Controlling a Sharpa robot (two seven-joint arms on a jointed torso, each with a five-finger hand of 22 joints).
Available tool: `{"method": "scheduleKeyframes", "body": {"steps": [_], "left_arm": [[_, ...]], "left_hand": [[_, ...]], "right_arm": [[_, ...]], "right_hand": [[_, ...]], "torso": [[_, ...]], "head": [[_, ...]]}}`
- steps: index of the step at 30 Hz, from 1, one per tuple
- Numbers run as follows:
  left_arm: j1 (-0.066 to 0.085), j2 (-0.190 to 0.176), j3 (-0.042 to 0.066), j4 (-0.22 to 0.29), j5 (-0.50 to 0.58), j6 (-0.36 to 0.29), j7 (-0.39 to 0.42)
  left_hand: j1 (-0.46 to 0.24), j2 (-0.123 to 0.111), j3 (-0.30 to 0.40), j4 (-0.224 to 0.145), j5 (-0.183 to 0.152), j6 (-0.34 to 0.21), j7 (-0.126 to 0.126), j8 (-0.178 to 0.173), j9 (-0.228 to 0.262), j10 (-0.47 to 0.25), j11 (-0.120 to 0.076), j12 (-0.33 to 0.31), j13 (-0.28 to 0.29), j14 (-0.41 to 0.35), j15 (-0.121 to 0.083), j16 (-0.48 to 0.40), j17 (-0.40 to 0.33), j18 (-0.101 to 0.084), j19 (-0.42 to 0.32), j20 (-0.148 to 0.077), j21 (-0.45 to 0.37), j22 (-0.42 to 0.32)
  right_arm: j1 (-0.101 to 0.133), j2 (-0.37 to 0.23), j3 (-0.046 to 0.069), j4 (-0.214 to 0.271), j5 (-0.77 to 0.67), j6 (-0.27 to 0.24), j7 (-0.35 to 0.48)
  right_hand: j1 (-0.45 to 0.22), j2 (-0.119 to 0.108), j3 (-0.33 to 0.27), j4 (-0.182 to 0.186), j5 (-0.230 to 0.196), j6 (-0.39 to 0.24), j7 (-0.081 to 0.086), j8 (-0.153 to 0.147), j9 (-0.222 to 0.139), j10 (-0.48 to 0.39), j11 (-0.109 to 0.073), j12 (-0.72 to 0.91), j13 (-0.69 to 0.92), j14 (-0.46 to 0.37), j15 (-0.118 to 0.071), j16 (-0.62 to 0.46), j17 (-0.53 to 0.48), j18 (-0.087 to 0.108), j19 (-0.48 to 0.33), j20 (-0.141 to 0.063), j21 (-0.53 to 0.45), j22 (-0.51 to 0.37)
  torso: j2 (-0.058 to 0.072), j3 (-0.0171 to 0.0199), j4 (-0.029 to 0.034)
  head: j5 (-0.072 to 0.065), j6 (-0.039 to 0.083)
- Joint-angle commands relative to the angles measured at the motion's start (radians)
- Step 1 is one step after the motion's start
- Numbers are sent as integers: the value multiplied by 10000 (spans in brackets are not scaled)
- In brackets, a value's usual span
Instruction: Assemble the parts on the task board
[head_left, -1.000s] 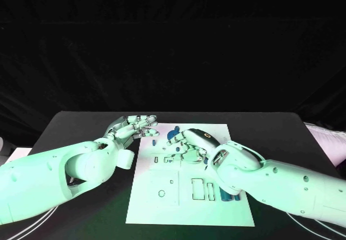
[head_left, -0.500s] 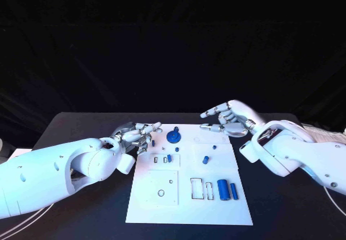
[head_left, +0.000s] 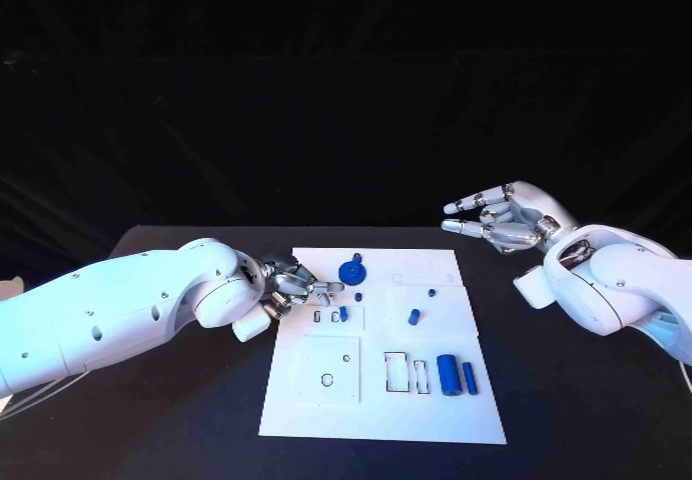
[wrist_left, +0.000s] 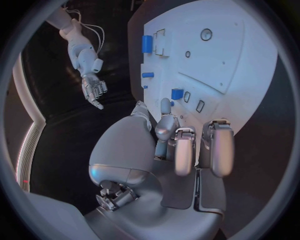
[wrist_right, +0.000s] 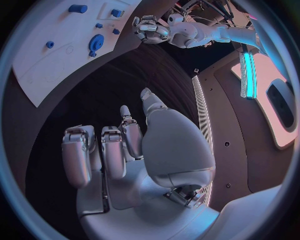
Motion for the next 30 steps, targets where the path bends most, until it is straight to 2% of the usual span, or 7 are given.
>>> {"method": "scheduleKeyframes", "body": {"steps": [1,6,9,14,20,30], "left_arm": [[83,294,7,-180,-1836,712,-1413],[179,741,4,-468,-2425,844,-1644],[223,970,2,-641,-2664,917,-1724],[322,1382,-3,-987,-2994,1188,-1841],[436,1767,-22,-1358,-3367,1694,-1961],[476,2244,-61,-1781,-3617,2302,-2068]], "left_hand": [[-56,97,-195,27,-107,-180,-38,359,291,134,12,194,199,1054,-111,30,2627,-137,392,-47,70,1097],[-161,113,-434,34,-208,-315,-70,662,553,236,-22,354,364,1054,-131,30,2627,-158,432,-73,127,1214],[-280,96,-576,43,-235,-355,-93,782,663,298,-38,439,455,1054,-151,30,2627,-178,471,-86,172,1308],[-321,102,-632,40,-240,-369,-106,841,719,337,-50,489,512,1054,-160,30,2627,-187,489,-96,194,1354],[-324,134,-652,33,-237,-384,-113,880,759,368,-57,535,566,1054,-166,30,2627,-199,512,-103,220,1407],[-279,212,-675,17,-236,-416,-128,963,850,432,-69,634,689,1054,-178,30,2627,-211,536,-115,247,1466]], "right_arm": [[7,29,0,-82,147,137,-95],[9,68,-5,-207,-26,97,-170],[9,90,-8,-266,-98,84,-196],[7,127,-15,-364,-181,73,-243],[4,181,-22,-456,-247,83,-285],[-4,245,-28,-571,-341,126,-327]], "right_hand": [[2,113,-52,-18,60,65,-8,34,12,-50,-1,-44,1130,985,47,-54,2473,54,622,82,-53,1835],[-4,117,-76,-13,83,71,-11,36,13,-49,-4,-47,1126,982,45,-61,2460,55,619,80,-57,1829],[-4,121,-97,-10,109,77,-14,37,14,-43,-8,-38,1129,980,42,-65,2454,55,618,78,-58,1828],[1,127,-113,-9,136,81,-16,38,15,-43,-10,-41,1125,980,39,-66,2453,56,617,76,-60,1825],[4,132,-127,-9,156,84,-18,38,15,-44,-12,-46,1121,979,37,-68,2449,56,617,74,-60,1825],[-19,145,-182,14,202,91,-22,38,16,-36,-15,-37,1120,974,33,-81,2428,59,611,69,-67,1812]], "torso": [[-63,40,-1],[-66,46,-19],[-53,40,-5],[-42,30,10],[-31,33,-16],[-25,11,2]], "head": [[52,-35],[75,-56],[86,-62],[88,-93],[149,-132],[126,-192]]}}
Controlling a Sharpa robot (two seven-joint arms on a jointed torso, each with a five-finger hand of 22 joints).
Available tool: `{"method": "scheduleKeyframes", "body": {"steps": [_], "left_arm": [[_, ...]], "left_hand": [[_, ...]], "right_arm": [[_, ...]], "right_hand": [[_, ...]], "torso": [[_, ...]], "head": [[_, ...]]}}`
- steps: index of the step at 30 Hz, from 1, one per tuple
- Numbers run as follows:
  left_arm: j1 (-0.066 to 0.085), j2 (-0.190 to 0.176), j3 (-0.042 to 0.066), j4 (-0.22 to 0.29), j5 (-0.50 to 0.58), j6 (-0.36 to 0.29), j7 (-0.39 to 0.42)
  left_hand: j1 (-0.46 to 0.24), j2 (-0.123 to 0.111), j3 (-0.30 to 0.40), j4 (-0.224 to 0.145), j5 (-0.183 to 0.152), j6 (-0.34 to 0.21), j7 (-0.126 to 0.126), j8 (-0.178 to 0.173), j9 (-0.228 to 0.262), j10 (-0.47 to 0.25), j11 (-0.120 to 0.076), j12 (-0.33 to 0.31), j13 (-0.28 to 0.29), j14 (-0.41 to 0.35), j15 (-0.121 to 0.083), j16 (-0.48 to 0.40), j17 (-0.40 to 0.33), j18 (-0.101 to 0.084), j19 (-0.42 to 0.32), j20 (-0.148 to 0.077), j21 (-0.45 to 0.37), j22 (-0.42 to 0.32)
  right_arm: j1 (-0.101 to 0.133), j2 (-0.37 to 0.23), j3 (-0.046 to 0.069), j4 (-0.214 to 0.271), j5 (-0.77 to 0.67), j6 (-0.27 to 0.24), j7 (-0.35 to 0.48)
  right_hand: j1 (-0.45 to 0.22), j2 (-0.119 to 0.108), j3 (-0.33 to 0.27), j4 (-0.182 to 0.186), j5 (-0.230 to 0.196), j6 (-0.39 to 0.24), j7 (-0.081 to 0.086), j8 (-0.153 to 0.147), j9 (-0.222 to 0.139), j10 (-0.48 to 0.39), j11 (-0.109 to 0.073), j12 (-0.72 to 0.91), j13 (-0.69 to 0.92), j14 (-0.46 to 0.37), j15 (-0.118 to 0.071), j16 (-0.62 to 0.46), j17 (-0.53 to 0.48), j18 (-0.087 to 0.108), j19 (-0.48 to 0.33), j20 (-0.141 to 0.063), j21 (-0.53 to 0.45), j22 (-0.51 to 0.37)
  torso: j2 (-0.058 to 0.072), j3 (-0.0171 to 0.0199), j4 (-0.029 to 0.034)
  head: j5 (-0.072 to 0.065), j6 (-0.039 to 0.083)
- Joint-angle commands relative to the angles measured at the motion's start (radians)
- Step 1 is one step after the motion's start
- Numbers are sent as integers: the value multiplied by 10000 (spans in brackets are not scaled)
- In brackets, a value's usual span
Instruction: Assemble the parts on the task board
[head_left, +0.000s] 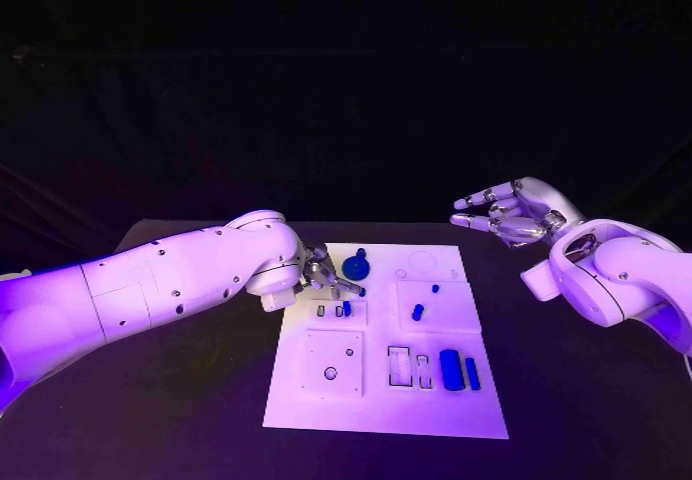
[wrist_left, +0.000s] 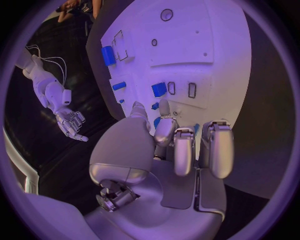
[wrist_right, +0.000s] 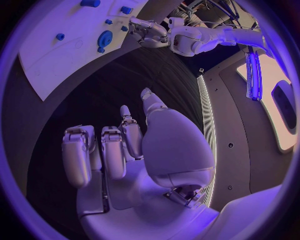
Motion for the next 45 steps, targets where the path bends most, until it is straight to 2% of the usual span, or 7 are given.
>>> {"method": "scheduleKeyframes", "body": {"steps": [1,3,5,7,12,17,45], "left_arm": [[18,115,-4,-116,-321,640,-152],[19,182,-7,-201,-332,673,-165],[19,269,-9,-308,-340,717,-177],[19,337,-9,-386,-344,753,-185],[16,499,-15,-565,-347,850,-197],[7,618,-33,-702,-349,1009,-214],[-31,787,-57,-935,-350,1539,-221]], "left_hand": [[-14,105,-59,13,-29,-89,6,57,38,78,-11,90,42,1055,-53,31,2631,-216,561,-54,72,1491],[0,116,-63,9,-27,-97,4,72,56,82,-13,100,53,1055,-55,31,2631,-223,575,-56,87,1522],[15,129,-67,7,-25,-105,2,87,74,90,-14,114,70,1055,-57,31,2631,-226,580,-58,93,1535],[18,131,-67,6,-24,-106,2,90,78,90,-15,115,71,1055,-57,31,2631,-226,581,-59,94,1536],[71,167,-73,-3,-17,-136,-2,131,130,94,-18,132,88,1055,-60,31,2631,-228,585,-63,99,1546],[113,187,-77,-10,-13,-158,-3,156,165,89,-19,133,86,1055,-62,31,2631,-229,587,-65,101,1551],[627,363,13,-96,73,-338,-3,336,447,80,-21,185,135,1055,-62,31,2631,-230,589,-68,102,1565]], "right_arm": [[-8,26,-2,-43,-206,128,-50],[-11,34,-3,-66,-223,137,-55],[-14,35,-5,-74,-257,151,-72],[-16,44,-6,-79,-303,169,-93],[-19,67,-7,-98,-393,212,-140],[-21,76,-7,-122,-423,237,-176],[-65,233,-11,-247,-476,296,-220]], "right_hand": [[0,126,-69,12,66,57,13,38,11,-36,-15,-38,1119,974,34,-42,2423,59,611,69,-35,1807],[0,126,-69,12,66,57,13,38,11,-36,-15,-38,1119,974,34,-42,2423,59,611,69,-35,1807],[-15,133,-95,26,83,58,11,37,11,-30,-16,-28,1122,975,32,-38,2429,59,611,67,-35,1808],[-19,134,-104,29,87,58,11,36,11,-31,-17,-31,1119,974,31,-41,2424,61,608,66,-38,1801],[-71,150,-182,75,103,58,8,31,10,-33,-18,-42,1107,971,28,-48,2413,65,600,62,-48,1786],[-79,154,-194,82,104,58,8,31,10,-32,-18,-43,1106,971,28,-51,2409,65,599,62,-49,1783],[-67,163,-237,85,113,59,4,28,10,-36,-22,-54,1096,970,25,-53,2406,69,590,59,-60,1765]], "torso": [[5,-11,-4],[9,-16,-12],[-7,7,4],[-7,10,2],[2,-4,-8],[-2,-2,0],[10,8,-11]], "head": [[-7,-25],[8,-37],[13,-68],[18,-72],[23,-84],[30,-108],[107,-179]]}}
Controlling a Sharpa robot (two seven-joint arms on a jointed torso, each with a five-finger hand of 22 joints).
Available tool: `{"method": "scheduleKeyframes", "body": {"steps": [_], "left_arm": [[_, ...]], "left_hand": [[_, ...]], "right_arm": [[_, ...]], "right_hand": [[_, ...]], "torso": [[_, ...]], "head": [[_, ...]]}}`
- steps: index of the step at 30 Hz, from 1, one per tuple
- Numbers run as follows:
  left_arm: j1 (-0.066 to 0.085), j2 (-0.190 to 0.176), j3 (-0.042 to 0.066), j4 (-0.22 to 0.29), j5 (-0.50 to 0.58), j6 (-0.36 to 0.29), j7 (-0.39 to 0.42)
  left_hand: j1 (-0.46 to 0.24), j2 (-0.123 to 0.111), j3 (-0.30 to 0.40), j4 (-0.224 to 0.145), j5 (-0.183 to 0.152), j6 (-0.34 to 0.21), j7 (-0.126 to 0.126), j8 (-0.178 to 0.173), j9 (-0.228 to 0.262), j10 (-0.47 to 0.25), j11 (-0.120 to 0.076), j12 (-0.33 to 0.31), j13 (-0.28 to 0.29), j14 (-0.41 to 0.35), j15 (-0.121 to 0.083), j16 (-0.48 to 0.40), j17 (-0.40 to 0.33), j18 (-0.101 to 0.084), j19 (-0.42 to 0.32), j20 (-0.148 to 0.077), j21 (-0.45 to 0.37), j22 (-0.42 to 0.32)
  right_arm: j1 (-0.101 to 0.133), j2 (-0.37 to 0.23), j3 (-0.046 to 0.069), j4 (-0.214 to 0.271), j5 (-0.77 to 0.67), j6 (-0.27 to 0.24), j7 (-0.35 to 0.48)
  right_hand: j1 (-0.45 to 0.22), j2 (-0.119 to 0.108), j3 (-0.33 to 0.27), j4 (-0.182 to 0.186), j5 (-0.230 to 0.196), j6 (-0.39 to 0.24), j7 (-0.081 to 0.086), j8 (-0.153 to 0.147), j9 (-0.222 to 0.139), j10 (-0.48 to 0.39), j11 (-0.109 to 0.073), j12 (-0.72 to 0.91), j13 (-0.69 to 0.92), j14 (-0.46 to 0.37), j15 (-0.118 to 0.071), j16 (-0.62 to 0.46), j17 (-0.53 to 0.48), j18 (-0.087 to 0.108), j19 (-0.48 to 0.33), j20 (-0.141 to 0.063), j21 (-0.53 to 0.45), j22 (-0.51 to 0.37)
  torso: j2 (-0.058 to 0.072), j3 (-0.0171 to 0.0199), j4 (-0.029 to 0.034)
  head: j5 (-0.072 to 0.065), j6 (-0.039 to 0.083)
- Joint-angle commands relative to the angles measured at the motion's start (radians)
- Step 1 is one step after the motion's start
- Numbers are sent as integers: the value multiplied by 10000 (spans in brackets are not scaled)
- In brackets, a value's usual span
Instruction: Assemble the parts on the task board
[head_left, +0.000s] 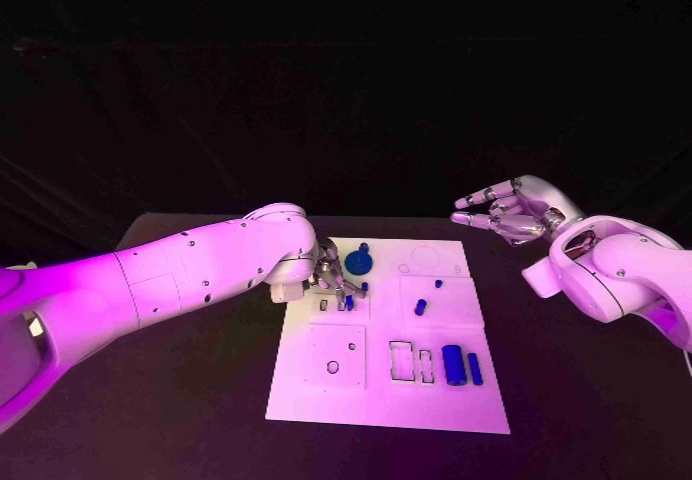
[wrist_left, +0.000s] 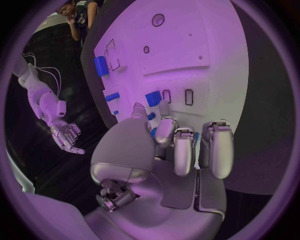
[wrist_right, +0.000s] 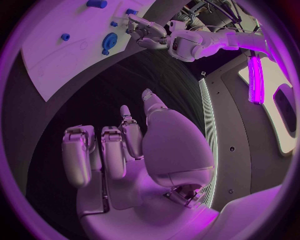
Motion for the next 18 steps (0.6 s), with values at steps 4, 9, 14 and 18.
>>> {"method": "scheduleKeyframes", "body": {"steps": [4,9,14,18], "left_arm": [[-7,53,1,-23,-31,332,-9],[-8,68,1,-40,-31,360,-11],[-12,100,1,-46,-31,397,-9],[-17,124,1,-37,-26,421,-6]], "left_hand": [[82,6,12,-41,36,-52,-3,34,8,69,-28,28,2,1055,-64,31,2634,-74,577,-56,55,1569],[198,23,52,-69,41,-73,-5,62,58,77,-29,46,23,1055,-63,31,2634,-75,579,-55,57,1577],[310,37,97,-101,47,-94,-4,82,99,68,-29,41,14,1055,-64,31,2634,-73,574,-55,52,1569],[338,43,113,-107,50,-98,-4,87,109,69,-29,45,18,1055,-63,31,2634,-74,576,-55,54,1574]], "right_arm": [[-24,43,-1,-29,-139,150,-14],[-29,54,-2,-40,-140,152,-16],[-32,71,-3,-60,-143,155,-18],[-34,86,-3,-73,-144,159,-21]], "right_hand": [[40,77,-68,9,60,59,3,28,15,-35,-23,-52,1094,970,24,-54,2409,68,591,58,-59,1773],[40,77,-68,9,60,59,3,28,15,-35,-23,-52,1094,970,24,-54,2409,68,591,58,-59,1773],[58,82,-73,1,63,60,2,28,15,-35,-24,-51,1094,968,22,-58,2404,70,588,57,-62,1767],[58,82,-73,1,63,60,2,28,15,-35,-24,-51,1094,968,22,-58,2404,70,588,57,-62,1767]], "torso": [[-1,2,12],[0,2,11],[-3,3,3],[2,0,3]], "head": [[1,-24],[9,-40],[17,-56],[16,-61]]}}
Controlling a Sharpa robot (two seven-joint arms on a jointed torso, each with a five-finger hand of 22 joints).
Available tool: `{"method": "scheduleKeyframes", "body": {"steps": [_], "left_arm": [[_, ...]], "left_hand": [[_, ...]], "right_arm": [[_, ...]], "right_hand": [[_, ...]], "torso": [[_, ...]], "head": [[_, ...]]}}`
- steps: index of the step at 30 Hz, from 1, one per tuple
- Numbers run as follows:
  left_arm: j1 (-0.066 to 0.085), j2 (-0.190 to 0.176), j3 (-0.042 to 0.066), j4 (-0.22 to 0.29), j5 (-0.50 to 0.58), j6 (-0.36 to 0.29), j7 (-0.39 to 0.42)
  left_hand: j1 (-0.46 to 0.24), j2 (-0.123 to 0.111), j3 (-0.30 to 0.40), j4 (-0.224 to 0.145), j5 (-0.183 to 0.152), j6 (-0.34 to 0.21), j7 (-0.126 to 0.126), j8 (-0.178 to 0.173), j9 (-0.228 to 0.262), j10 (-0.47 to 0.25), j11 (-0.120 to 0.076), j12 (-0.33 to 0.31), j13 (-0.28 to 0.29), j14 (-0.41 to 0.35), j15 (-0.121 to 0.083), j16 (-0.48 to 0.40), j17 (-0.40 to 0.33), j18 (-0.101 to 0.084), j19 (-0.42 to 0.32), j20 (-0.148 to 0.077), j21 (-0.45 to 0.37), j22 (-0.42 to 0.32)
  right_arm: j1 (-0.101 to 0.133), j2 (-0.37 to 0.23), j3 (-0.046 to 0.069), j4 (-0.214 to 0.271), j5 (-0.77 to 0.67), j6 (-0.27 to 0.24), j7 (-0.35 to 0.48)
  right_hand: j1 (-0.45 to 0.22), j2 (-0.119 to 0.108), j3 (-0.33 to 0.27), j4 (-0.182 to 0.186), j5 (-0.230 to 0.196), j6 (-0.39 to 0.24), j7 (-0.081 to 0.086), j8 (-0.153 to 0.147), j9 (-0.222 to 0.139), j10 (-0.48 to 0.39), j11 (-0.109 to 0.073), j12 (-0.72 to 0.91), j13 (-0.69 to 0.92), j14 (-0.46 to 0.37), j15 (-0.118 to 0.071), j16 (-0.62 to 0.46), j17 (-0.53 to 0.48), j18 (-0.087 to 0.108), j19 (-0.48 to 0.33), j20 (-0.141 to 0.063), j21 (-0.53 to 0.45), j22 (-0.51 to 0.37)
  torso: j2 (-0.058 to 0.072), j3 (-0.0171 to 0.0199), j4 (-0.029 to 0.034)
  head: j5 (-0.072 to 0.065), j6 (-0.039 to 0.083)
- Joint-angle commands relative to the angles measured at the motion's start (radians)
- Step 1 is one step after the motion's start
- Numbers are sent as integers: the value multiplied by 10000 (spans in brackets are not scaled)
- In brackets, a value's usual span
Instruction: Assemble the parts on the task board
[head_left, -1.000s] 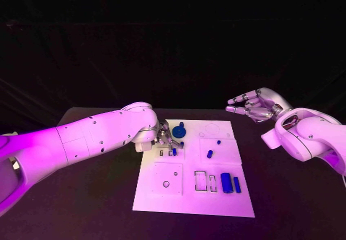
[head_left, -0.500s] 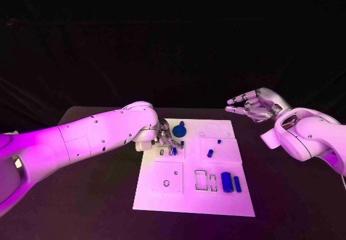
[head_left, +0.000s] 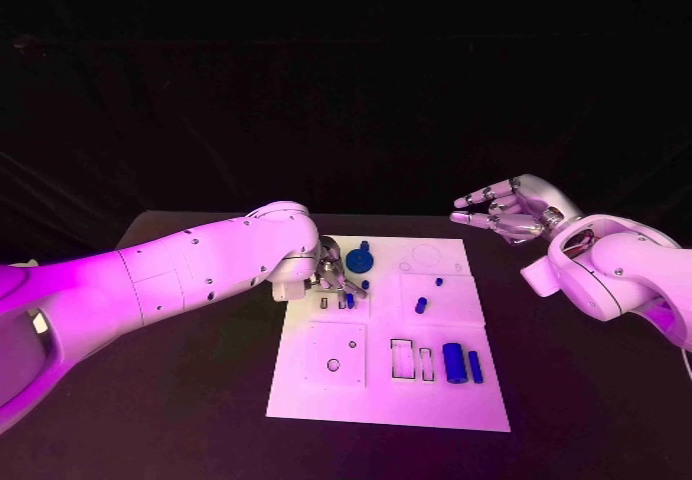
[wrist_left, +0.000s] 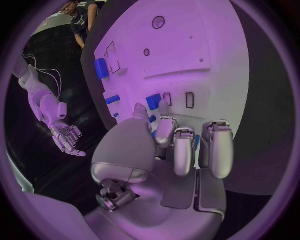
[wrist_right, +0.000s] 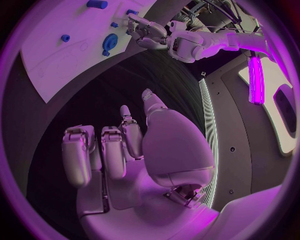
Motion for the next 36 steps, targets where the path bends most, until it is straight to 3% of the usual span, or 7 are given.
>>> {"method": "scheduleKeyframes", "body": {"steps": [1,20,24,26,31,34,36], "left_arm": [[-5,46,2,9,-19,238,0],[-8,53,2,40,-15,202,2],[-8,55,2,42,-9,185,-1],[-8,56,2,46,16,169,3],[-11,38,2,116,75,-4,41],[-14,14,2,168,109,-96,61],[-15,-6,3,197,143,-149,71]], "left_hand": [[137,-20,52,-42,53,-102,-5,45,25,41,0,47,-8,1055,-63,31,2635,-73,574,-56,52,1572],[667,153,480,-205,123,-184,-31,65,156,24,-23,48,-4,1055,-81,31,2635,-63,554,-69,27,1537],[1682,499,1321,-715,217,-337,-132,-61,152,-16,-117,13,-15,1055,-164,31,2635,-59,547,-133,17,1528],[2117,515,1784,-957,612,-446,-133,-184,111,-71,-133,-41,-46,1055,-192,31,2635,-56,539,-172,7,1515],[2545,-76,3503,-1211,1199,-647,55,-541,-2,-197,6,-230,-181,1055,-94,31,2635,-54,524,-123,-12,1498],[1861,-1147,5915,-1084,1196,-566,147,-601,103,-146,111,-266,-224,1055,-81,31,2635,-51,516,11,-25,1496],[1545,-1471,6654,-1144,1169,-557,171,-552,197,-122,74,-261,-227,1055,-61,31,2635,-54,515,36,-29,1498]], "right_arm": [[-8,26,0,-12,-133,148,-17],[-25,90,-1,-66,-258,204,-64],[-29,92,-1,-68,-259,210,-67],[-30,95,-1,-71,-259,213,-67],[-33,102,-1,-74,-259,224,-65],[-35,104,-1,-75,-267,239,-82],[-35,101,-1,-72,-297,251,-107]], "right_hand": [[17,42,-74,1,63,60,2,28,17,-35,-24,-51,1092,968,22,-58,2405,70,588,57,-62,1760],[17,42,-74,1,63,60,2,28,17,-35,-24,-51,1092,968,22,-58,2405,70,588,57,-62,1760],[17,42,-74,1,63,60,2,28,17,-35,-24,-51,1092,968,22,-58,2405,70,588,57,-62,1760],[17,42,-74,1,63,60,2,28,17,-35,-24,-51,1092,968,22,-58,2405,70,588,57,-62,1760],[49,53,-88,-13,71,57,2,25,16,-33,-26,-48,1092,969,21,-55,2410,70,587,55,-64,1758],[49,53,-88,-13,71,57,2,25,16,-33,-26,-48,1092,969,21,-55,2410,70,587,55,-64,1758],[57,57,-91,-16,79,56,2,24,15,-9,-25,9,1122,974,20,-43,2430,66,596,55,-55,1775]], "torso": [[2,-3,-2],[0,1,1],[3,4,-1],[2,5,-1],[6,3,0],[5,3,-4],[6,5,-1]], "head": [[1,-5],[42,-57],[41,-74],[40,-79],[28,-95],[29,-99],[38,-102]]}}
